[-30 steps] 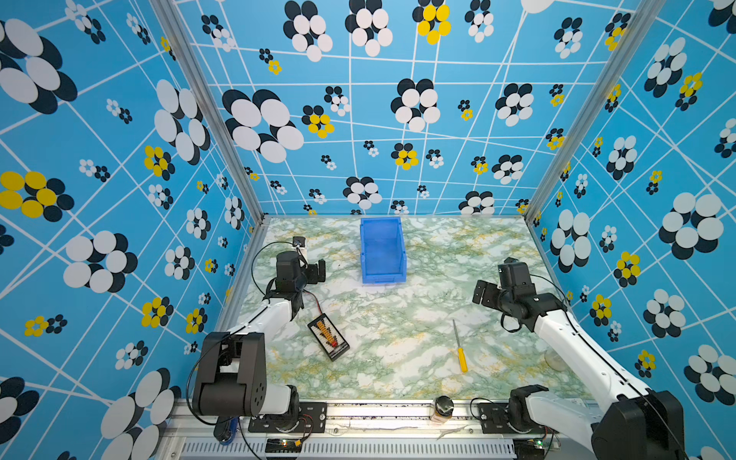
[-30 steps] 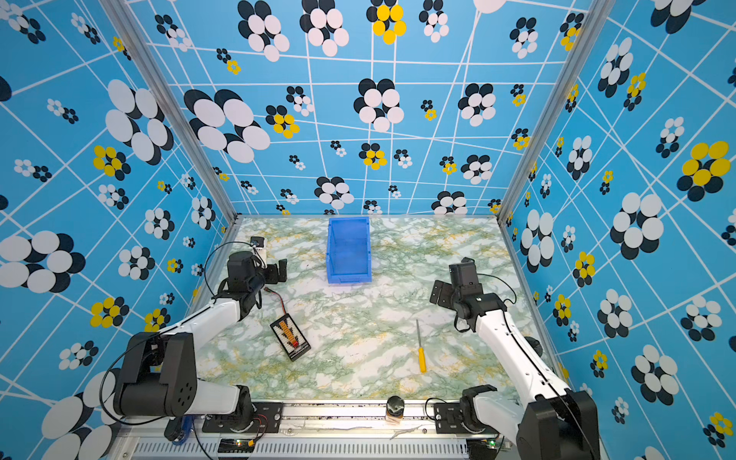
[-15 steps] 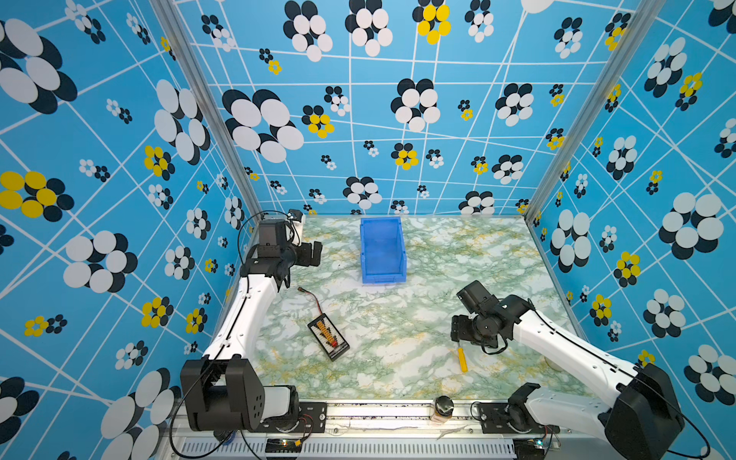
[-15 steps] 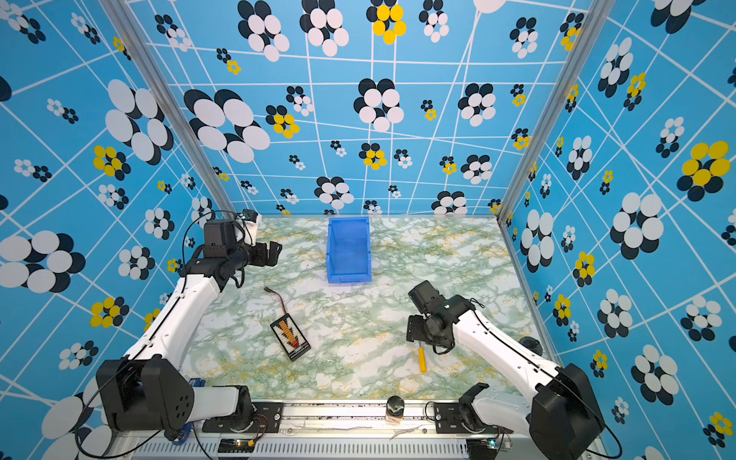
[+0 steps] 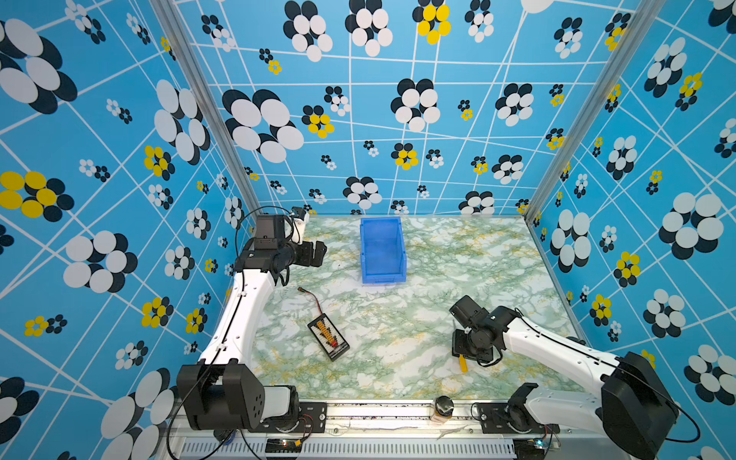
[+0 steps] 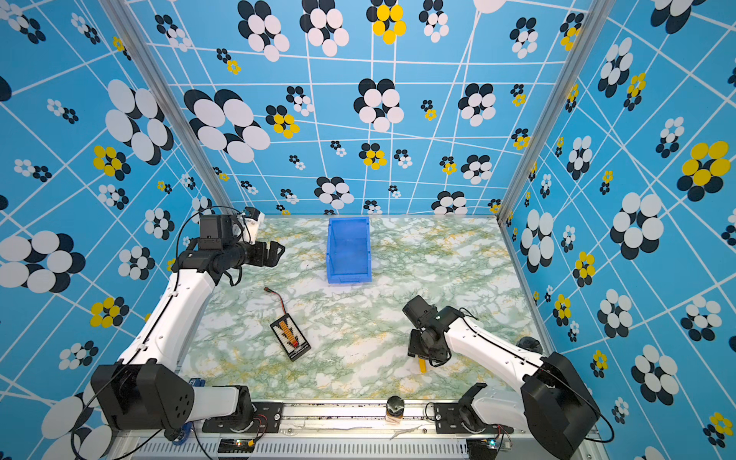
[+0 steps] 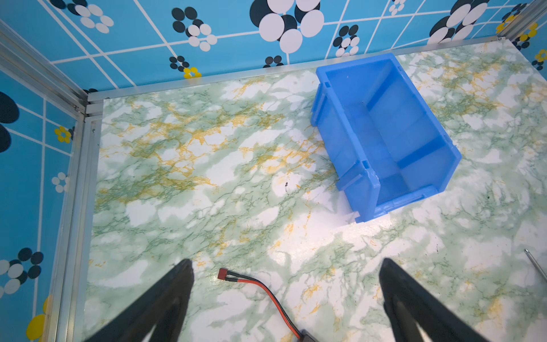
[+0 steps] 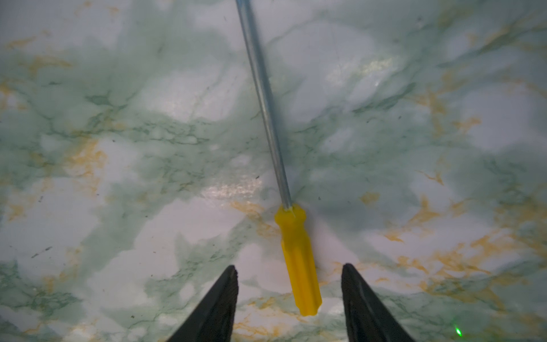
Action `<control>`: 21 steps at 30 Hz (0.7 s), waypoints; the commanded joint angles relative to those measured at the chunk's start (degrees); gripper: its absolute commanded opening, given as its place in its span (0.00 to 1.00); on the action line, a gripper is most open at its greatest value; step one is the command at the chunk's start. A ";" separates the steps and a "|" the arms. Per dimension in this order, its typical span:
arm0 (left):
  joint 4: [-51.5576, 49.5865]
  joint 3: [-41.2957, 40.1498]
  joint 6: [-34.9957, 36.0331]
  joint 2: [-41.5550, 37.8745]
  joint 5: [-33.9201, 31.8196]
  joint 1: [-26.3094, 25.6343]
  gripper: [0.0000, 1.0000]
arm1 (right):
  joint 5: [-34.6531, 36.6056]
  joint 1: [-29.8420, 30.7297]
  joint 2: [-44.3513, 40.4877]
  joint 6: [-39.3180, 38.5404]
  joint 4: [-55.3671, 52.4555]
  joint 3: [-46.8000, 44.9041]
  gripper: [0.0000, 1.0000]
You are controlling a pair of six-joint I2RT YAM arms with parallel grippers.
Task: Put the screwdriver in the bin
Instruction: Pick up the screwdriver from the bottom-center of the table.
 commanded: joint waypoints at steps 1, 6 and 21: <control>-2.99 1.48 1.40 0.71 2.45 -1.76 0.99 | 0.37 0.78 -0.11 1.29 3.17 -1.81 0.57; -3.63 1.19 2.58 0.75 0.19 -4.57 0.99 | 1.07 0.74 0.50 1.45 4.03 -2.89 0.54; -3.47 0.80 2.60 1.52 -1.30 -6.58 0.99 | 3.00 0.88 2.26 1.23 4.63 -5.06 0.43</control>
